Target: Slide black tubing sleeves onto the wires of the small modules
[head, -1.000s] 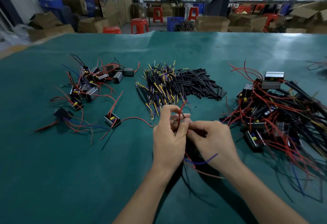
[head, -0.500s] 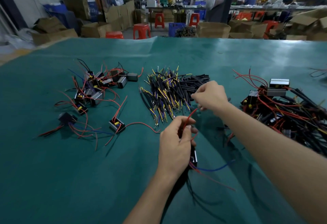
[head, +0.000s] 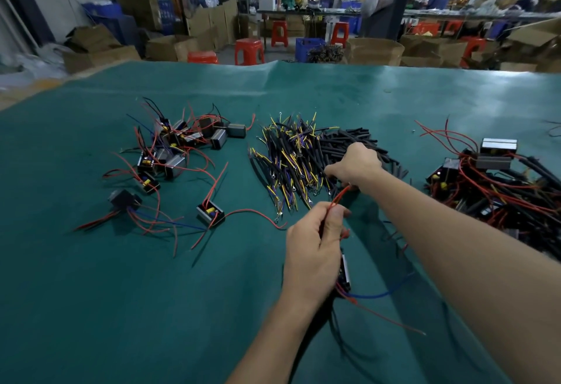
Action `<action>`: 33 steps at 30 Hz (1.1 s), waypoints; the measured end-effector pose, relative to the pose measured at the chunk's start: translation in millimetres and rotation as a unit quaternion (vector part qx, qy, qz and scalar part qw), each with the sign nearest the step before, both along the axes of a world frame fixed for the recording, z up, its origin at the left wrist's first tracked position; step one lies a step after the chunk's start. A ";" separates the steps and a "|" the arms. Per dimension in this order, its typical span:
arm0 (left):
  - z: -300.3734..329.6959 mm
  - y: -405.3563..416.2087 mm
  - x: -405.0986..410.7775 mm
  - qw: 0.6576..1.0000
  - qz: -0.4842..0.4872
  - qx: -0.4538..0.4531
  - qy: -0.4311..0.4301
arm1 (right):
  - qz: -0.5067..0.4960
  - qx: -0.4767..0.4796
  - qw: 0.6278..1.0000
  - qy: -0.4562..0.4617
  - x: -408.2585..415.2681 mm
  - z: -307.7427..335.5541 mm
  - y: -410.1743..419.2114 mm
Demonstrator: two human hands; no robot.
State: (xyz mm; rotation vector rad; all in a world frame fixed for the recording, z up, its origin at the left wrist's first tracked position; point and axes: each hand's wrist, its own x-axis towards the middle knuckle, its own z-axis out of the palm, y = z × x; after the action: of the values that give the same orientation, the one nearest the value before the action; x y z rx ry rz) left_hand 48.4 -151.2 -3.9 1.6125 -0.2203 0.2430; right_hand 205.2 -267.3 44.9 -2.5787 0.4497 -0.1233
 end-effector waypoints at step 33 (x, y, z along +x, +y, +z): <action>8.6 6.9 -7.2 1.000 -0.006 -0.002 -0.016 | 0.191 0.615 0.756 -0.113 -163.3 8.6 -43.1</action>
State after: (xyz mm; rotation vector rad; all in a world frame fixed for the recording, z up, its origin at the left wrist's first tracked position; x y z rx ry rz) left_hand 41.2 -144.3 4.7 1.6048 -0.2529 0.2594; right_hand 41.9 -310.4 53.5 -1.2559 -0.1232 0.0194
